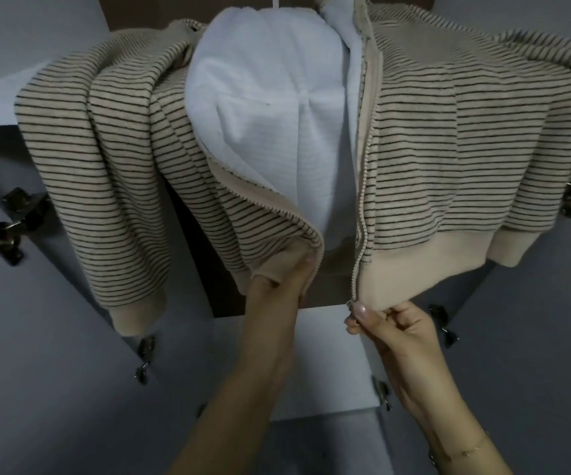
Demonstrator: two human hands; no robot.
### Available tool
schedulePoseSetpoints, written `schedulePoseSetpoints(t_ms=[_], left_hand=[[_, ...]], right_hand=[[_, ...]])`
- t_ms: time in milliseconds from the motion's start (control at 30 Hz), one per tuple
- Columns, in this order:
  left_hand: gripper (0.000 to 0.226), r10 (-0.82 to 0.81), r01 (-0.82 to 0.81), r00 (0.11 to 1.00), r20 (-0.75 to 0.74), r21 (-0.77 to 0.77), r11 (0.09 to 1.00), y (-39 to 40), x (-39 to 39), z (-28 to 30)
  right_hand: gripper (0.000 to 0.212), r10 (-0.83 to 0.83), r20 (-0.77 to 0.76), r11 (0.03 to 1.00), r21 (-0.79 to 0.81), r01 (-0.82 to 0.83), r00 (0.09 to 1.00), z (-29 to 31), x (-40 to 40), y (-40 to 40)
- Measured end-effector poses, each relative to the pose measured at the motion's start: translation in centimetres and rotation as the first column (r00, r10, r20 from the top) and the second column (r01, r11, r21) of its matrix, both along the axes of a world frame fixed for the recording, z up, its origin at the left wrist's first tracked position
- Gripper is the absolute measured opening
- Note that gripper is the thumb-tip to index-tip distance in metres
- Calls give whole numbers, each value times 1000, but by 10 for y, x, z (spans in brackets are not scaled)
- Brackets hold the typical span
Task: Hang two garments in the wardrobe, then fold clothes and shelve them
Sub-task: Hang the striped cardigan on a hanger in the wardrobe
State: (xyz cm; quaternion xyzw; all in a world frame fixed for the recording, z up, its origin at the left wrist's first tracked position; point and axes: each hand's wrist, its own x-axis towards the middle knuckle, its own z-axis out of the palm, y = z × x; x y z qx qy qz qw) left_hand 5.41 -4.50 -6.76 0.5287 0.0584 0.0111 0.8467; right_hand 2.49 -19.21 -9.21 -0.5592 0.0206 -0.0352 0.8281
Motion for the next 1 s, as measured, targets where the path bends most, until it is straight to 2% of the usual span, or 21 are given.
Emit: schedulePoseSetpoints(t_ms=[100,267,400,500,567,700,833,1000], left_hand=[[33,-56,56,998,-11,10,998,-15,9,6],[34,-192,191,981,-22,-63,980,-21,6,-4],[13,-160,152,977,-140,-63,986,-27,3,-4],[5,-195,152,950,-245,-184,971,-36,1,0],[5,-175,113,944,-279,-227,967,-40,0,1],[41,-118,48,970,-212,-309,950,-38,-7,-7],[43,-151,89,976,-155,-350,932,-34,-9,-11],[46,-149,90,975,-165,-323,942,-34,-11,-13]], right_hand=[[22,-60,-11,998,18,61,998,3,-5,-1],[11,-124,-54,989,76,127,991,7,-10,-9],[10,-134,-44,984,109,138,990,10,-16,-9],[14,-161,-35,981,107,164,986,10,-19,-2],[13,-177,-30,975,132,179,984,9,-20,2],[11,-205,-16,965,165,205,979,10,-19,3],[12,-227,-11,958,178,225,974,10,-17,1],[9,-215,3,962,173,211,977,9,-17,2]])
